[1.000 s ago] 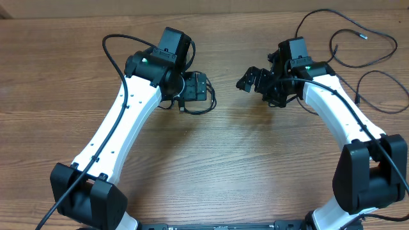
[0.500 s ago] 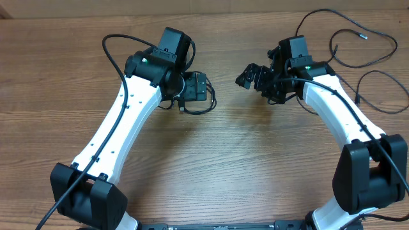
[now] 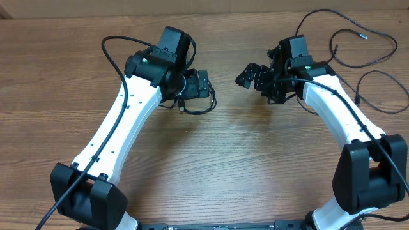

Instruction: Untangle cables

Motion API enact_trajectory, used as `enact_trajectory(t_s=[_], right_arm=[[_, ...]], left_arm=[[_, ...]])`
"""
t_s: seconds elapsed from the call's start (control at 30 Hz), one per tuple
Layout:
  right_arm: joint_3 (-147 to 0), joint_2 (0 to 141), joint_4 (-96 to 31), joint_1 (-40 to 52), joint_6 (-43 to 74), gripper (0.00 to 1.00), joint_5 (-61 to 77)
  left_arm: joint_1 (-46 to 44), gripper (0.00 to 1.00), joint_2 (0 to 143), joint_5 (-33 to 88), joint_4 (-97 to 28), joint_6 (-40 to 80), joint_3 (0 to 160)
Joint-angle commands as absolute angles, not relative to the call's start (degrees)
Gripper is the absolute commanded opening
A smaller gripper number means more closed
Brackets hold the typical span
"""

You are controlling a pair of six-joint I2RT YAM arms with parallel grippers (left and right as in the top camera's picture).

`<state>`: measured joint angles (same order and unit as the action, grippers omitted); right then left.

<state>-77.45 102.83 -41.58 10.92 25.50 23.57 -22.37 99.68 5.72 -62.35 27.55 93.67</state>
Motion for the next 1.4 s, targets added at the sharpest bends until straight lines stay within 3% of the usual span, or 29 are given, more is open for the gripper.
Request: enact_trajectory(t_s=[0.0,0.33,0.5,0.8,0.93,1.13,1.23,1.37], right_arm=[[-77.2,103.1,-41.2,10.9,25.7,1.0,24.2],[-77.2,103.1,-38.7,13.6,25.5,1.0,25.6],[-77.2,103.8,-37.1,19.9,24.7,0.99,15.9],[-77.2,108.1,-24.5,26.7,24.6,0.99,5.2],[-77.2,111.4,-19.9,27.1,23.1,1.0,6.7],[-77.2,113.5,-18.3,27.0,10.5,0.82,10.7],[-77.2,114.5,-18.2,27.0,8.4,0.8,10.8],[-77.2,116.0,-17.6,27.2,8.5,0.64,10.8]], left_arm=[[-20.1,1.0,100.1,4.0,-62.6,31.2,93.7],[-11.0,0.99,100.1,3.6,-66.4,33.8,93.7],[-5.3,0.99,100.1,6.8,-69.2,34.7,93.7],[-4.8,1.0,100.1,6.5,-73.7,34.7,93.7],[-4.8,1.0,100.1,5.4,-73.9,34.7,93.7],[-4.8,1.0,100.1,5.4,-74.1,34.7,93.7],[-4.8,0.99,100.1,5.4,-74.1,34.7,93.7],[-4.8,1.0,100.1,5.4,-74.1,34.7,93.7]])
